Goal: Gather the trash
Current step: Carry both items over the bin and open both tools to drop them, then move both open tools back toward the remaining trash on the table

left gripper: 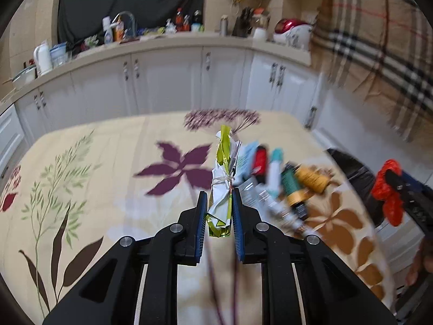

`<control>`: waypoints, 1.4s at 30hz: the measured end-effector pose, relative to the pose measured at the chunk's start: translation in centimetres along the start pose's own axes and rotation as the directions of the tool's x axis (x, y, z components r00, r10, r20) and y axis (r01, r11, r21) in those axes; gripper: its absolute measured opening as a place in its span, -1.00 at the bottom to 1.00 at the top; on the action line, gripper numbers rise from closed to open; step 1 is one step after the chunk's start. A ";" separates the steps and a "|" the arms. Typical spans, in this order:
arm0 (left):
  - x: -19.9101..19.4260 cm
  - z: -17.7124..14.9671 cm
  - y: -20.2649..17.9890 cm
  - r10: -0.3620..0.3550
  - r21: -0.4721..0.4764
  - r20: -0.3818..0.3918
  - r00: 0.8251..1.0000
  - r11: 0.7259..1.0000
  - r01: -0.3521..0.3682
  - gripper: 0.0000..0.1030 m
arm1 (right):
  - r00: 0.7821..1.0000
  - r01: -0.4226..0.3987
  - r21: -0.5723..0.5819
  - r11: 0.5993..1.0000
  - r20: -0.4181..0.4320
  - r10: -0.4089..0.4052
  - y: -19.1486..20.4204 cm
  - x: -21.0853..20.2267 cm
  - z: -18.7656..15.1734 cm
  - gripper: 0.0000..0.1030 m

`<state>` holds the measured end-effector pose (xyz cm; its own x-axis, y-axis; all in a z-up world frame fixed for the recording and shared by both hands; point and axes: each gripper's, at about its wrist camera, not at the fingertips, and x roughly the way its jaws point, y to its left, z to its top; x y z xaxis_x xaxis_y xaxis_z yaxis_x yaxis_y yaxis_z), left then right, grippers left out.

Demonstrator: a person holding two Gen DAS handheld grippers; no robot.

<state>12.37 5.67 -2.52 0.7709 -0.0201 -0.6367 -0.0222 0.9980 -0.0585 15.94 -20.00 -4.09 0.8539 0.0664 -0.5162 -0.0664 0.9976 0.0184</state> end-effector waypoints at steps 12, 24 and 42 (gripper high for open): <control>1.7 3.8 -8.9 -0.166 0.099 0.074 0.983 0.982 0.158 -0.63 | 0.987 0.134 -0.004 0.991 0.090 -0.133 -4.4 1.3 2.7 -0.21; 6.0 4.7 -16.9 -0.221 0.197 0.054 0.974 0.958 0.206 -0.63 | 0.977 0.201 0.015 0.979 0.072 -0.202 -8.2 4.6 2.8 -0.20; 10.9 4.9 -21.2 -0.194 0.221 -0.018 0.981 0.956 0.193 -0.10 | 0.963 0.267 0.083 0.960 0.017 -0.269 -11.8 8.7 2.1 0.11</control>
<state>24.31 -15.38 -4.46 0.7491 -0.2142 -0.6269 0.2679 0.9634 -0.0091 25.19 -31.12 -7.03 0.8490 -0.2041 -0.4874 0.2069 0.9771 -0.0487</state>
